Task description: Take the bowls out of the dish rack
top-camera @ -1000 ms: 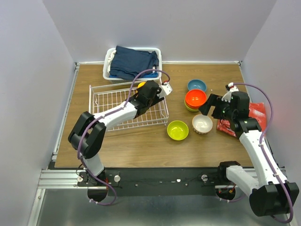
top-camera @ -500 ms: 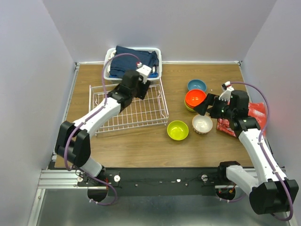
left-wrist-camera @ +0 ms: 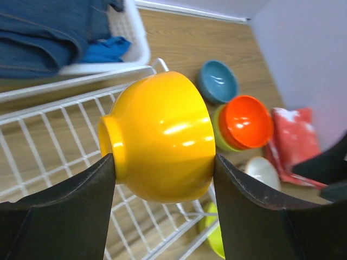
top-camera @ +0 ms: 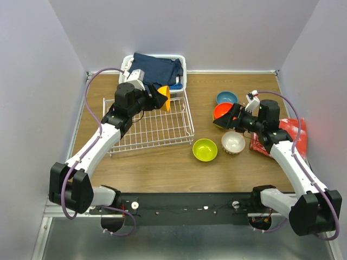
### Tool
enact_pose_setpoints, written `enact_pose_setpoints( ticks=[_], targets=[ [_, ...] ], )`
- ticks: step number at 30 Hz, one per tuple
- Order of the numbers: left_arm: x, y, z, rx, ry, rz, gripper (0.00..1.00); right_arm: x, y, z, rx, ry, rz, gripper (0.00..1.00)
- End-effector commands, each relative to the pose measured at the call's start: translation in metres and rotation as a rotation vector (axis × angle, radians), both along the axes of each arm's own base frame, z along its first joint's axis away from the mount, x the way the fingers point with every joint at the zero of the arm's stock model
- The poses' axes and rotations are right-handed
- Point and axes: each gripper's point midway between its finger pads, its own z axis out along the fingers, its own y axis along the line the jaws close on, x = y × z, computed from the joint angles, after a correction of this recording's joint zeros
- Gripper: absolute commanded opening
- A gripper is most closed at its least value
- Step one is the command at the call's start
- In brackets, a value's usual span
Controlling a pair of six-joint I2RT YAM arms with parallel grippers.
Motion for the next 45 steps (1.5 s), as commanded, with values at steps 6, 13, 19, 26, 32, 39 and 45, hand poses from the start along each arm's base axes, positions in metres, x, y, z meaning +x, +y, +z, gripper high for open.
enact_pose_setpoints(
  ticks=[6, 13, 19, 26, 32, 39, 45],
  targets=[
    [-0.048, -0.040, 0.069, -0.536, -0.011, -0.207, 0.05, 0.012, 0.042, 0.022, 0.199, 0.000, 0.047, 0.98],
    [-0.074, -0.055, 0.068, -0.627, 0.022, -0.291, 0.04, 0.022, 0.077, 0.030, 0.265, 0.025, 0.082, 0.96],
    [-0.093, -0.072, 0.055, -0.604, 0.049, -0.340, 0.04, 0.035, 0.107, 0.044, 0.305, 0.032, 0.120, 0.88],
    [-0.101, -0.084, 0.044, -0.584, 0.073, -0.359, 0.04, 0.036, 0.121, 0.046, 0.305, 0.037, 0.158, 0.72],
    [-0.099, -0.084, 0.037, -0.542, 0.073, -0.349, 0.05, 0.031, 0.114, 0.037, 0.218, 0.025, 0.152, 0.25],
    [-0.093, -0.069, 0.014, -0.337, 0.037, -0.274, 0.66, 0.026, 0.086, 0.033, 0.027, 0.001, 0.086, 0.01],
    [-0.079, -0.019, 0.012, -0.056, -0.109, -0.073, 0.99, 0.014, 0.049, 0.014, -0.166, 0.057, -0.020, 0.01]
  ],
)
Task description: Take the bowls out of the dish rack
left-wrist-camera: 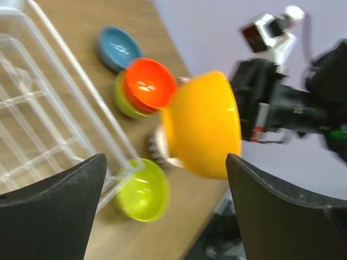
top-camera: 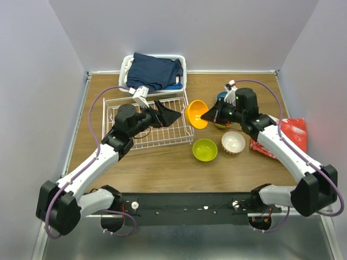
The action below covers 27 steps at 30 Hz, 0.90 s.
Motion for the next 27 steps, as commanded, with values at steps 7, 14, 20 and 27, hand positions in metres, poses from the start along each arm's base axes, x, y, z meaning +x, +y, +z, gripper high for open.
enact_pose_setpoints(
  ticks=[7, 14, 20, 27],
  targets=[
    [0.025, 0.114, 0.007, 0.545, -0.278, 0.455, 0.99, -0.039, -0.077, -0.045, -0.352, 0.160, -0.180, 0.01],
    [0.019, 0.136, 0.009, 0.630, -0.317, 0.512, 0.99, -0.067, -0.084, -0.090, -0.418, 0.307, -0.134, 0.01],
    [0.015, 0.140, 0.009, 0.633, -0.313, 0.523, 0.99, -0.073, -0.081, -0.118, -0.402, 0.363, -0.137, 0.01],
    [0.011, 0.155, 0.017, 0.678, -0.312, 0.571, 0.99, -0.071, -0.081, -0.147, -0.411, 0.388, -0.155, 0.01]
  ],
)
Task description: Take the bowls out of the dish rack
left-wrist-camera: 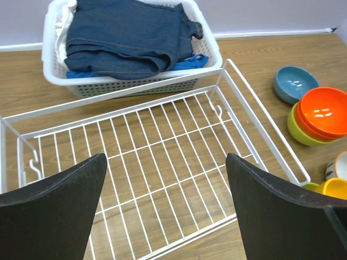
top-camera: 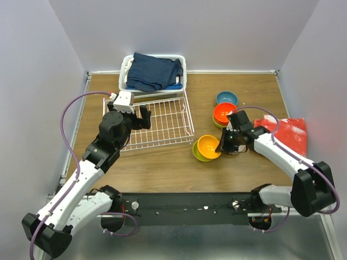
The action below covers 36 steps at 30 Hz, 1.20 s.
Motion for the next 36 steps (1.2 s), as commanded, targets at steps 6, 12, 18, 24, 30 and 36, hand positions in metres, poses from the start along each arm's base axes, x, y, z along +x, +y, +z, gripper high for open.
enact_pose_setpoints(
  ticks=[6, 12, 18, 24, 30, 36],
  targets=[
    [-0.010, 0.038, 0.013, 0.075, -0.023, 0.142, 0.99, 0.021, 0.005, -0.014, -0.006, -0.051, -0.029, 0.21],
    [-0.020, 0.054, 0.011, 0.085, -0.019, 0.198, 0.99, 0.021, 0.011, -0.019, -0.022, -0.041, -0.003, 0.40],
    [-0.038, 0.071, 0.006, 0.096, 0.005, 0.241, 0.99, 0.029, -0.006, -0.002, -0.110, -0.096, -0.041, 0.62],
    [-0.071, 0.100, 0.018, 0.073, -0.048, 0.297, 0.98, 0.048, -0.040, 0.076, -0.169, -0.359, -0.204, 0.86],
    [-0.116, 0.138, 0.033, 0.041, -0.134, 0.365, 0.99, 0.052, -0.094, 0.160, -0.233, -0.652, -0.456, 1.00],
    [-0.161, 0.168, 0.054, -0.059, -0.257, 0.402, 0.99, 0.024, -0.127, 0.210, -0.179, -0.871, -0.584, 1.00]
  ],
)
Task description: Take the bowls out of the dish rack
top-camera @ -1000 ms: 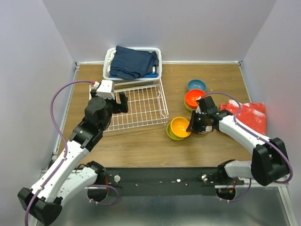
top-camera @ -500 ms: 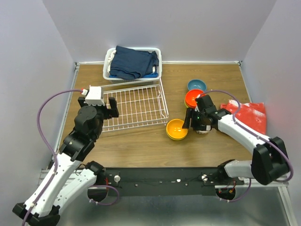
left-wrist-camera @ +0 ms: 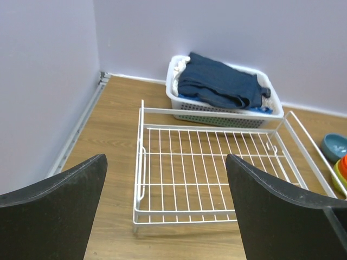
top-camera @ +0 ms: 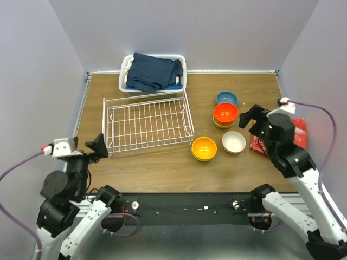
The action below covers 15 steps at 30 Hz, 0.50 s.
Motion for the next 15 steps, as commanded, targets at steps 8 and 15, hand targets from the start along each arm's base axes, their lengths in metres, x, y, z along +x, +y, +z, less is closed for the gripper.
enact_pose_setpoints(
  ticks=[8, 15],
  targets=[
    [-0.060, 0.046, 0.014, -0.150, -0.158, 0.076, 0.99, -0.056, -0.071, 0.042, -0.005, -0.342, -0.211, 1.00],
    [-0.061, 0.046, 0.010, -0.170, -0.144, 0.080, 0.99, -0.076, -0.082, 0.047, -0.007, -0.372, -0.214, 1.00]
  ],
)
